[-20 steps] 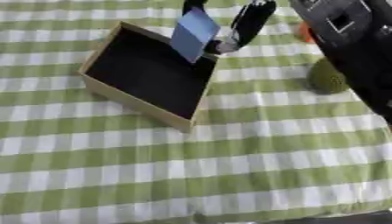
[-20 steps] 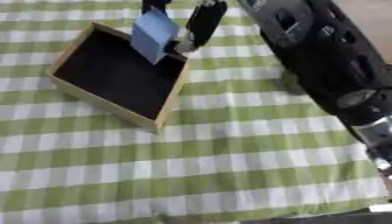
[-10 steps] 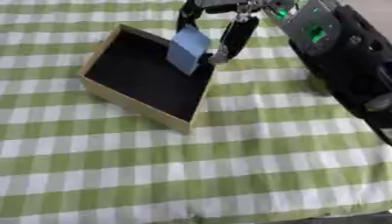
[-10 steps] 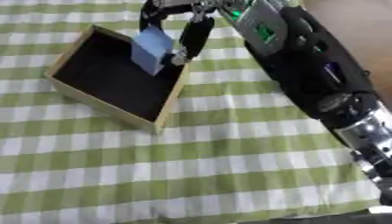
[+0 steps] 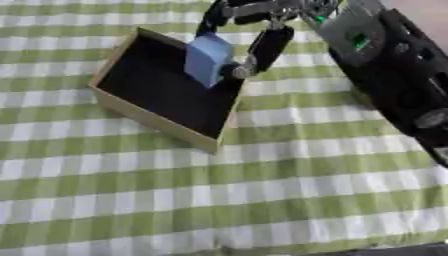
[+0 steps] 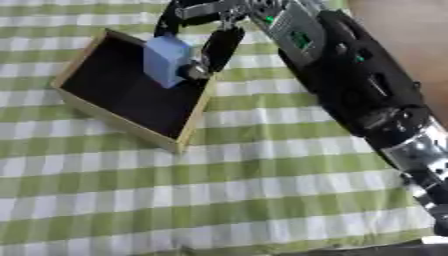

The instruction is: Pick up objects on the table and place them in the box.

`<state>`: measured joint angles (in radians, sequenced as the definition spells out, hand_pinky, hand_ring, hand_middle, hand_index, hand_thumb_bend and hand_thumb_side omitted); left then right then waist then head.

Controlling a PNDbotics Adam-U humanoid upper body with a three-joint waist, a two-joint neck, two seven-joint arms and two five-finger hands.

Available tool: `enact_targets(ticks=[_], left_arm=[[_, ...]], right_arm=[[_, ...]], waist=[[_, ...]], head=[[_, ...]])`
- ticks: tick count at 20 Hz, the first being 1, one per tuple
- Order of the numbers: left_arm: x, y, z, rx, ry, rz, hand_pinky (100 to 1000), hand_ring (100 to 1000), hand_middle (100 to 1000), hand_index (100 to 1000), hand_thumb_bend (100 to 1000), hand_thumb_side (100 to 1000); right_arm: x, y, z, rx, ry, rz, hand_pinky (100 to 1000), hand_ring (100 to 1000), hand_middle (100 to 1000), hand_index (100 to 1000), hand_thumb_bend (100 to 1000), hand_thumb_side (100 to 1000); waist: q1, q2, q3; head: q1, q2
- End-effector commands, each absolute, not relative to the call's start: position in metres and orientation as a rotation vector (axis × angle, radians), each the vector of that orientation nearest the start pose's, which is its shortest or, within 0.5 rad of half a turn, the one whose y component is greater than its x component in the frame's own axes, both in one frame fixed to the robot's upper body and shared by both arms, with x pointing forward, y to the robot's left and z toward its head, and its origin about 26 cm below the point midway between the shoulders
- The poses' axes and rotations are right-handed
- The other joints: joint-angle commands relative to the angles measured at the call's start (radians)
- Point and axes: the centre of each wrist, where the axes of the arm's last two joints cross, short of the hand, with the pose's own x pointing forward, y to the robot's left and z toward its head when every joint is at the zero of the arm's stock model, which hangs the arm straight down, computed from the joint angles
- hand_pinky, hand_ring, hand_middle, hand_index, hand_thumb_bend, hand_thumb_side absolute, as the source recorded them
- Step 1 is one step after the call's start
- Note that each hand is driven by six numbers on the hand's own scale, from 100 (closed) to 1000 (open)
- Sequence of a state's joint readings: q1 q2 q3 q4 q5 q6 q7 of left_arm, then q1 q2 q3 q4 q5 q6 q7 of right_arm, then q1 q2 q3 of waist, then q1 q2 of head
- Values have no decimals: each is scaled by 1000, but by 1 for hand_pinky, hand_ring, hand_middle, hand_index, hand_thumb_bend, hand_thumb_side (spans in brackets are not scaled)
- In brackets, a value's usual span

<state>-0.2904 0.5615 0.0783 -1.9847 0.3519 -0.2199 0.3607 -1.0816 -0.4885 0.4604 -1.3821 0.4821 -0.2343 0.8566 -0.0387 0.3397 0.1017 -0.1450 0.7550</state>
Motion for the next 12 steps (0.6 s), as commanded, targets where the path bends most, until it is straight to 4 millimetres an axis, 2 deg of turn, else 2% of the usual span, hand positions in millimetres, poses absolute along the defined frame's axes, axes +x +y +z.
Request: enact_targets(ticks=[1, 5, 12], left_arm=[[293, 313, 238, 142, -2521, 63, 814, 811, 842, 853, 208, 830], [293, 313, 237, 142, -2520, 68, 814, 811, 842, 853, 209, 831], [293, 313, 236, 144, -2514, 73, 814, 810, 841, 850, 209, 832]], right_arm=[[412, -154, 319, 648, 1988, -2845, 925, 927, 831, 908, 396, 315], [412, -154, 319, 682, 1947, -2844, 925, 924, 828, 904, 412, 309], [410, -157, 323, 667, 2009, -2802, 920, 913, 822, 897, 342, 274]], waist=[[-11, -18, -1], [-11, -18, 0], [-10, -19, -3]], head=[[3, 1], [4, 0], [7, 1]])
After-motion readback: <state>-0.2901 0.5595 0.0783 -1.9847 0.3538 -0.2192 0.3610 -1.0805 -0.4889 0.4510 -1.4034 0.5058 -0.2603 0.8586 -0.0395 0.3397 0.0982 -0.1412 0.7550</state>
